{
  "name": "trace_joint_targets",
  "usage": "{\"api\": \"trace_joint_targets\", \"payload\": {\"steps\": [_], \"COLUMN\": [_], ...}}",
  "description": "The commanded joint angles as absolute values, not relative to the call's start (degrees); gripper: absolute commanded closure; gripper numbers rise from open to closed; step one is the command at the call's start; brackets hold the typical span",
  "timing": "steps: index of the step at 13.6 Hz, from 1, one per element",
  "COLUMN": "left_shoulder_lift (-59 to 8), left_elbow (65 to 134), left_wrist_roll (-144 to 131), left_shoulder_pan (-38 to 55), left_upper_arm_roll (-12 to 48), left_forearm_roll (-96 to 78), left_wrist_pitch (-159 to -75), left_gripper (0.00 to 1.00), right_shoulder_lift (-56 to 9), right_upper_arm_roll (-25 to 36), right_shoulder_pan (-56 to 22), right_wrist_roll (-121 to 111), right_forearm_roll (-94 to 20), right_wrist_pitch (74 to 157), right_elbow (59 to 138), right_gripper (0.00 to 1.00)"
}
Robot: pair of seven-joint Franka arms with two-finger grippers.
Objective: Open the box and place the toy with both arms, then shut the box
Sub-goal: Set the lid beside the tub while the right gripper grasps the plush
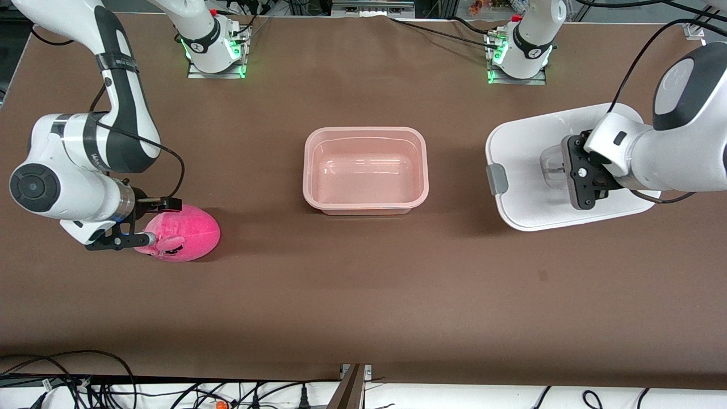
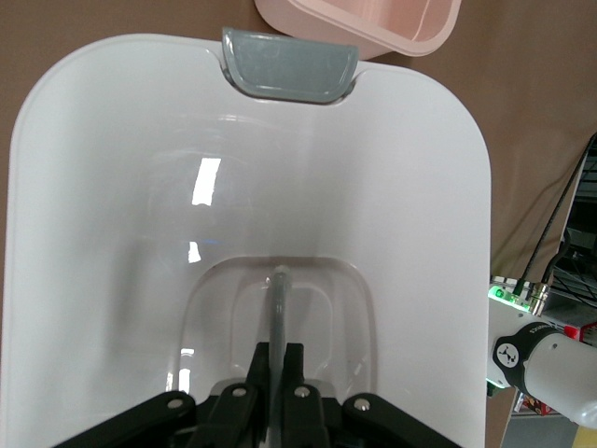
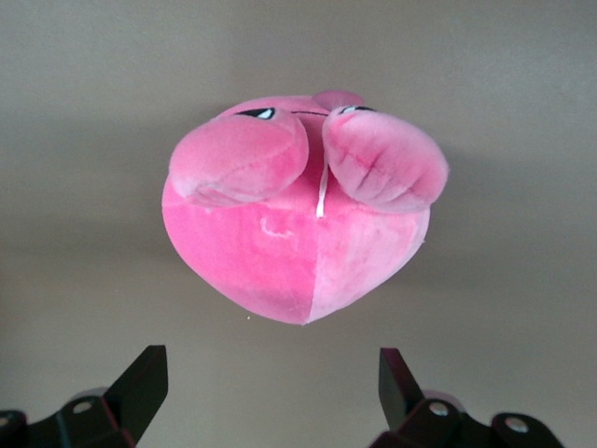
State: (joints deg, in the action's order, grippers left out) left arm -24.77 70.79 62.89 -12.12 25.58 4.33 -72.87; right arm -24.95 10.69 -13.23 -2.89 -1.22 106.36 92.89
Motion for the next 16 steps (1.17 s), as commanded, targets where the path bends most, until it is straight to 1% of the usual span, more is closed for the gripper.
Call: {"api": "trace_joint_targets", "payload": {"steps": [1, 5, 6, 7, 9, 12, 13, 14, 16], "left_shoulder_lift": [-25.40, -25.66, -25.66, -25.75, -26.45, -26.45, -26.37, -26.37, -26.46], "left_elbow": [69.17, 69.17, 69.17, 69.17, 69.17, 69.17, 69.17, 69.17, 69.17], "left_wrist_roll": [63.63, 63.20, 63.02, 62.93, 62.58, 62.58, 62.58, 62.58, 62.58], "left_shoulder_pan": [-12.66, -11.43, -11.34, -11.34, -11.86, -12.04, -12.04, -12.04, -12.04], "left_upper_arm_roll": [25.66, 26.10, 26.10, 26.10, 26.02, 25.93, 25.93, 25.93, 25.93], "left_forearm_roll": [4.39, 4.04, 4.04, 3.96, 1.68, 1.58, 1.58, 1.58, 1.58], "left_wrist_pitch": [-72.77, -72.86, -72.95, -72.95, -72.95, -72.95, -72.95, -72.95, -72.95], "left_gripper": [1.00, 1.00, 1.00, 1.00, 1.00, 1.00, 1.00, 1.00, 1.00], "right_shoulder_lift": [-25.22, -28.30, -28.65, -29.35, -30.06, -30.06, -30.06, -30.06, -30.06], "right_upper_arm_roll": [10.63, 10.55, 10.55, 10.55, 10.55, 10.55, 10.55, 10.55, 10.55], "right_shoulder_pan": [-12.75, -11.43, -11.08, -11.07, -10.64, -10.11, -10.11, -10.11, -10.11], "right_wrist_roll": [-3.86, -6.15, -6.24, -6.59, -7.20, -9.93, -10.02, -10.02, -10.98], "right_forearm_roll": [-2.20, -2.20, -2.28, -2.29, -2.72, -5.71, -5.71, -5.71, -5.63], "right_wrist_pitch": [110.02, 115.92, 116.80, 117.68, 118.39, 118.30, 118.30, 118.39, 118.30], "right_elbow": [94.22, 94.22, 94.13, 94.13, 94.04, 94.04, 94.04, 93.96, 93.78], "right_gripper": [0.01, 0.04, 0.07, 0.15, 0.36, 0.78, 0.96, 1.00, 1.00]}}
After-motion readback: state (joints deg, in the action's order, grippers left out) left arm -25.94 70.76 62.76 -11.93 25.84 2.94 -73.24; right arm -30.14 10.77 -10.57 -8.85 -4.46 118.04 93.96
